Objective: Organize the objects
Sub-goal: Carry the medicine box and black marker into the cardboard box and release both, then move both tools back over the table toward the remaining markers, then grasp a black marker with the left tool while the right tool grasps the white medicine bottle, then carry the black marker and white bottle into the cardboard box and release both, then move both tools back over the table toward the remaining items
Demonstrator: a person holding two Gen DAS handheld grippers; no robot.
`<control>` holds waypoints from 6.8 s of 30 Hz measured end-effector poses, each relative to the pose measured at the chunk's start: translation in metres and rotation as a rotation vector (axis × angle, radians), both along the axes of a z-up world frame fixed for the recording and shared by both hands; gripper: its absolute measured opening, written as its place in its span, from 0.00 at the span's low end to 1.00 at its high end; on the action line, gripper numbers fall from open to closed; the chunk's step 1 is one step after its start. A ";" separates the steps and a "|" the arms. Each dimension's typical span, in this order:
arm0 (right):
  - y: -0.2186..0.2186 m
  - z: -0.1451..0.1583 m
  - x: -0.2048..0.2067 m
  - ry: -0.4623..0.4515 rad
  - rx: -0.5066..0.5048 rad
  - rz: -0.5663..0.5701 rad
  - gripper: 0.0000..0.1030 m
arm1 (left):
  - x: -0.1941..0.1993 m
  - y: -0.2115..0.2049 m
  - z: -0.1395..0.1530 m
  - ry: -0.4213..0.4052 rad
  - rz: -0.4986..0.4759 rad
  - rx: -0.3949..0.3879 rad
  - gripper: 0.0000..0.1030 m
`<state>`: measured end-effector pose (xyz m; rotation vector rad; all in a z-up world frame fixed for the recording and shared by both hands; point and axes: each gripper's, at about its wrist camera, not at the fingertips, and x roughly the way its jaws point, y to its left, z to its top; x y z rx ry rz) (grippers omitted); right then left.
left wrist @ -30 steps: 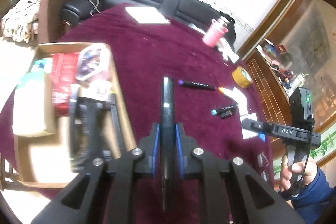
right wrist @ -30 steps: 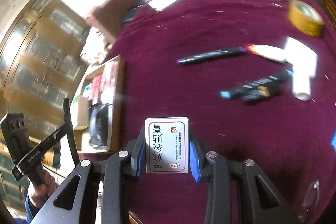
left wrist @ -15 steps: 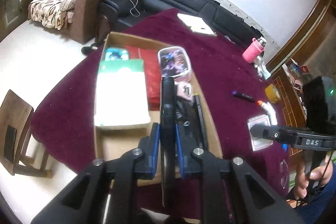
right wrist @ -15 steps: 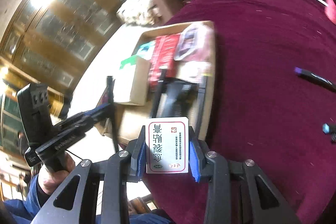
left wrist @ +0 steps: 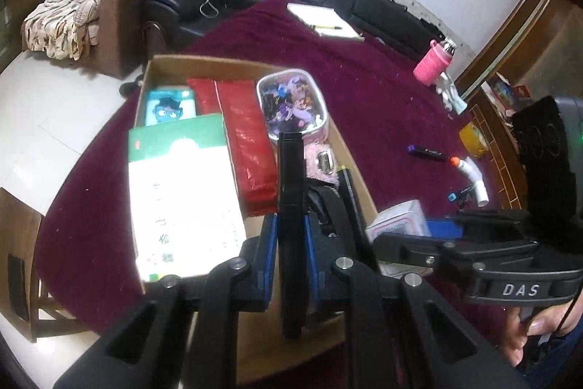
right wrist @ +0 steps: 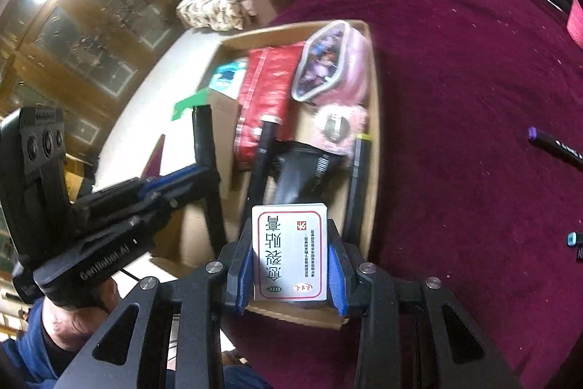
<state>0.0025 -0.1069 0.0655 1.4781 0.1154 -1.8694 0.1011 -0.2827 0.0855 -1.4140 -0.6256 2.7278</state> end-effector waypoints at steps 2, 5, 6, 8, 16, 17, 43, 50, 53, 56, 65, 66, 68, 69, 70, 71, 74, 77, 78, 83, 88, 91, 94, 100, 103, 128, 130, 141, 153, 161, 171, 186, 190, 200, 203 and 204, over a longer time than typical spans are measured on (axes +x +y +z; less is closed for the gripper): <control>0.002 -0.004 -0.001 -0.003 0.019 -0.011 0.37 | -0.005 -0.003 -0.006 -0.017 -0.005 0.002 0.14; 0.004 -0.014 0.001 -0.012 0.057 -0.017 0.37 | -0.010 -0.003 -0.011 -0.035 -0.020 -0.012 0.14; 0.004 -0.017 0.002 -0.020 0.063 -0.015 0.37 | -0.010 -0.003 -0.013 -0.040 -0.025 -0.010 0.14; 0.002 -0.024 0.006 -0.031 0.076 -0.011 0.37 | -0.012 -0.001 -0.018 -0.056 -0.040 -0.017 0.14; 0.001 -0.027 0.009 -0.031 0.098 -0.008 0.39 | -0.008 0.004 -0.017 -0.051 -0.071 -0.039 0.17; 0.002 -0.025 0.009 -0.030 0.098 -0.011 0.46 | -0.007 0.003 -0.016 -0.047 -0.068 -0.030 0.19; 0.222 -0.007 -0.019 -0.085 -0.072 -0.490 0.57 | -0.066 0.140 0.025 0.040 -0.352 -0.124 0.37; 0.295 -0.018 0.002 -0.113 -0.054 -0.640 0.57 | -0.128 0.208 0.023 0.045 -0.551 -0.233 0.39; 0.324 -0.020 0.014 -0.119 -0.043 -0.689 0.57 | -0.160 0.236 0.013 0.043 -0.626 -0.256 0.39; 0.349 -0.021 0.021 -0.116 -0.035 -0.737 0.57 | -0.190 0.259 -0.002 0.019 -0.682 -0.291 0.39; 0.405 -0.025 0.031 -0.126 -0.041 -0.844 0.57 | -0.251 0.303 -0.053 -0.085 -0.762 -0.387 0.39; 0.408 -0.024 0.031 -0.127 -0.041 -0.849 0.57 | -0.255 0.307 -0.057 -0.085 -0.766 -0.408 0.39; 0.412 -0.025 0.028 -0.129 -0.046 -0.856 0.57 | -0.263 0.312 -0.063 -0.093 -0.771 -0.421 0.39; 0.415 -0.024 0.027 -0.129 -0.050 -0.857 0.57 | -0.267 0.313 -0.067 -0.106 -0.760 -0.422 0.38; 0.416 -0.023 0.022 -0.126 -0.054 -0.858 0.57 | -0.268 0.313 -0.069 -0.109 -0.749 -0.427 0.35; 0.417 -0.022 0.016 -0.124 -0.055 -0.857 0.57 | -0.268 0.313 -0.070 -0.089 -0.736 -0.426 0.29; 0.419 -0.014 -0.008 -0.107 -0.061 -0.854 0.57 | -0.263 0.314 -0.071 -0.083 -0.713 -0.426 0.14; 0.421 -0.007 -0.038 -0.078 -0.037 -0.851 0.57 | -0.252 0.311 -0.071 -0.092 -0.671 -0.405 0.14; 0.422 -0.006 -0.053 -0.066 -0.016 -0.853 0.57 | -0.247 0.309 -0.070 -0.092 -0.659 -0.395 0.14; 0.422 -0.016 -0.112 -0.070 0.031 -0.845 0.57 | -0.217 0.301 -0.069 -0.116 -0.600 -0.316 0.14; 0.412 -0.036 -0.150 -0.087 0.083 -0.827 0.57 | -0.189 0.287 -0.067 -0.127 -0.545 -0.262 0.14; 0.404 -0.049 -0.158 -0.115 0.104 -0.803 0.46 | -0.178 0.279 -0.066 -0.132 -0.517 -0.238 0.14; 0.399 -0.051 -0.157 -0.101 0.118 -0.783 0.36 | -0.171 0.275 -0.067 -0.134 -0.493 -0.215 0.14; 0.394 -0.041 -0.123 -0.077 0.089 -0.769 0.36 | -0.163 0.267 -0.064 -0.129 -0.453 -0.146 0.14; 0.390 -0.035 -0.100 -0.067 0.072 -0.756 0.36 | -0.158 0.264 -0.060 -0.118 -0.447 -0.120 0.14; 0.210 0.016 -0.059 -0.029 -0.073 -0.406 0.36 | -0.082 0.162 0.019 0.022 -0.282 -0.050 0.14; 0.181 0.023 -0.060 -0.014 -0.072 -0.352 0.36 | -0.076 0.138 0.026 0.036 -0.235 -0.049 0.14; 0.030 0.035 -0.080 -0.002 -0.082 -0.126 0.37 | -0.071 -0.002 0.035 0.022 0.026 -0.022 0.14; -0.062 0.002 -0.102 -0.039 -0.035 -0.093 0.37 | -0.095 -0.044 -0.005 -0.106 0.120 0.000 0.14; -0.081 -0.006 -0.116 -0.046 -0.013 -0.095 0.37 | -0.096 -0.053 -0.015 -0.121 0.163 0.032 0.14; -0.082 -0.008 -0.122 -0.093 -0.031 -0.122 0.44 | -0.091 -0.060 -0.020 -0.118 0.169 0.081 0.14; -0.016 0.019 -0.111 -0.112 -0.131 -0.221 0.49 | -0.078 -0.045 -0.006 -0.088 0.162 0.069 0.25; 0.026 0.019 -0.112 -0.119 -0.141 -0.290 0.49 | -0.080 -0.021 0.007 -0.060 0.117 0.017 0.27; 0.174 0.011 -0.110 -0.136 -0.156 -0.533 0.52 | -0.101 0.088 0.022 -0.030 -0.142 -0.060 0.36; 0.227 0.006 -0.104 -0.145 -0.147 -0.614 0.52 | -0.108 0.130 0.019 -0.033 -0.243 -0.068 0.37; 0.247 0.004 -0.101 -0.151 -0.148 -0.649 0.52 | -0.110 0.143 0.018 -0.033 -0.275 -0.075 0.37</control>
